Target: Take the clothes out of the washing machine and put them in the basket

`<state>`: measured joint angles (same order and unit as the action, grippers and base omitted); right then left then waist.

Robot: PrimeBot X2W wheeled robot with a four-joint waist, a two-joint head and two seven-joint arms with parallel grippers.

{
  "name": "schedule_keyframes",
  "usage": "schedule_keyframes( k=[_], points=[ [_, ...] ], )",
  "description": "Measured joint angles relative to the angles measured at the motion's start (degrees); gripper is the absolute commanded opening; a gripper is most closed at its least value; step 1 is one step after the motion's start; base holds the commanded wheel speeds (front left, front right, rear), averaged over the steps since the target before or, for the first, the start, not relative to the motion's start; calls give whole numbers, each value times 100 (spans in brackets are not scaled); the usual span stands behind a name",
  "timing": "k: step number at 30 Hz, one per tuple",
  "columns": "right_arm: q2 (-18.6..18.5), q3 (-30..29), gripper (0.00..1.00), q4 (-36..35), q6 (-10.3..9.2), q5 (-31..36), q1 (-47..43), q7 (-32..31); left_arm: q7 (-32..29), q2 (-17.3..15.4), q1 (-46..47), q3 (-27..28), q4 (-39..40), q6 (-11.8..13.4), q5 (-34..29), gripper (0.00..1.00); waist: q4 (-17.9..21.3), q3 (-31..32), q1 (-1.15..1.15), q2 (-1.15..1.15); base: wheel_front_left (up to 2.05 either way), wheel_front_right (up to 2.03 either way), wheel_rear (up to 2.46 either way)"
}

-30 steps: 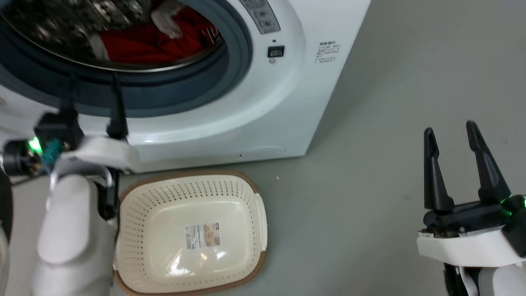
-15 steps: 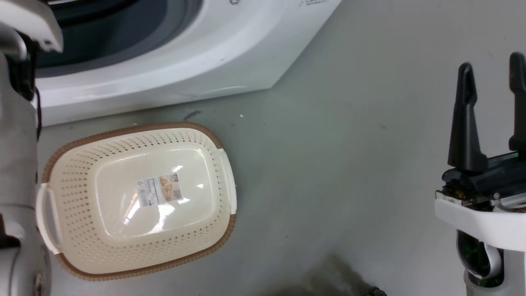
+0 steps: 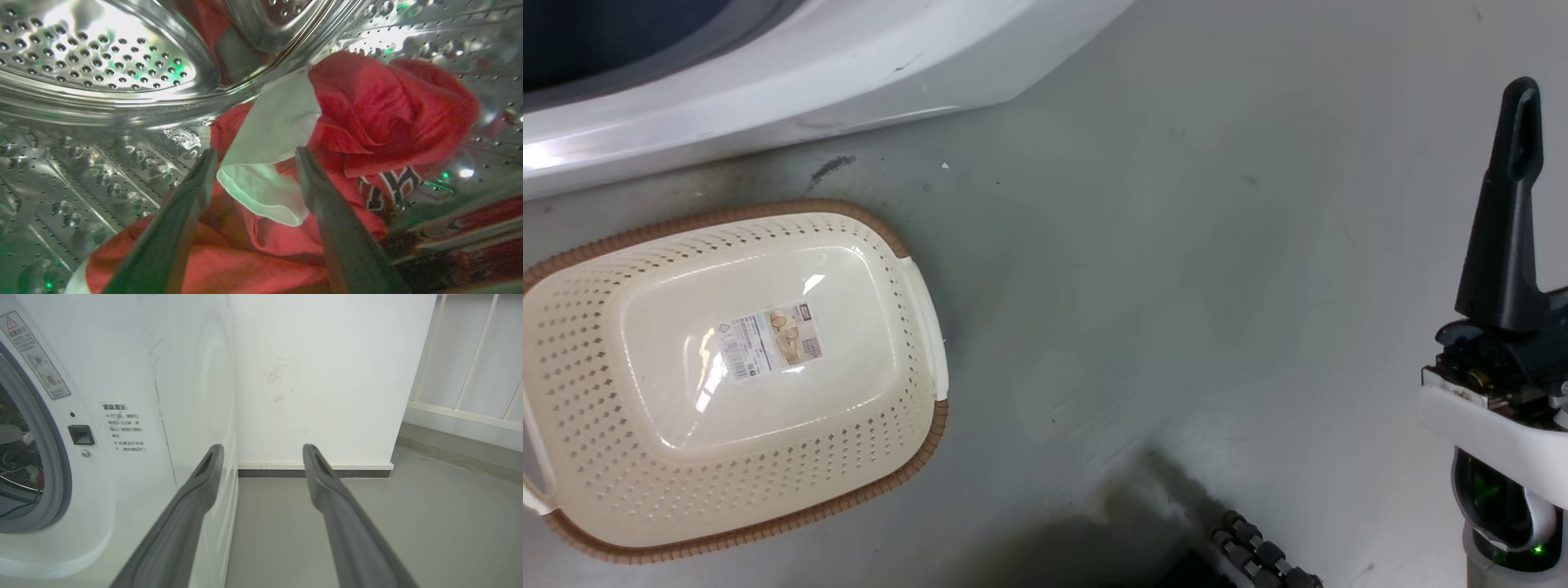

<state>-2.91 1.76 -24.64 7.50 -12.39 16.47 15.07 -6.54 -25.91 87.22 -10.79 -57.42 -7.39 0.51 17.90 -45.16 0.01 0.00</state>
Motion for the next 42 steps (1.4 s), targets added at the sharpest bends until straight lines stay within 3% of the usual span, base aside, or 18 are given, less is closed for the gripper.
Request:
schedule_keyframes(
  k=[11, 18, 25, 37, 38, 39, 42],
  points=[
    [0, 40, 100, -328, 0, -178, 31, 0, -2232, -76, 1298, -896, -391, -1, 1040, 100, 201, -388, 0, 0, 0, 0, 0],
    [1, 104, 100, -485, 0, -297, 125, 1, -3445, -138, 1958, -1299, -404, -1, 1383, 100, 333, -651, 0, 0, 0, 0, 0],
    [0, 137, 100, -638, 0, -457, 148, 1, -3821, -293, 2142, -1516, -416, -1, 1424, 100, 522, -892, 0, 0, 0, 0, 0],
    [0, 65, 100, -738, 0, -582, 240, 1, -3631, -374, 2224, -1640, -556, 37, 1451, 100, 646, -1138, -1, 0, 0, 0, 0],
    [0, 59, 100, -746, 0, -582, 240, 1, -3629, -367, 2231, -1670, -566, 37, 1434, 80, 641, -1142, -1, 0, 0, 0, 0],
    [1, 60, 100, -753, 0, -582, 241, 0, -3607, -365, 2237, -1692, -573, 36, 1433, 1, 639, -1144, -1, 0, 0, 0, 0],
    [0, 70, 100, -761, 0, -581, 253, 1, -3456, -380, 2263, -1739, -579, 34, 1430, 0, 640, -1138, -1, 0, 0, 0, 0]
  ],
)
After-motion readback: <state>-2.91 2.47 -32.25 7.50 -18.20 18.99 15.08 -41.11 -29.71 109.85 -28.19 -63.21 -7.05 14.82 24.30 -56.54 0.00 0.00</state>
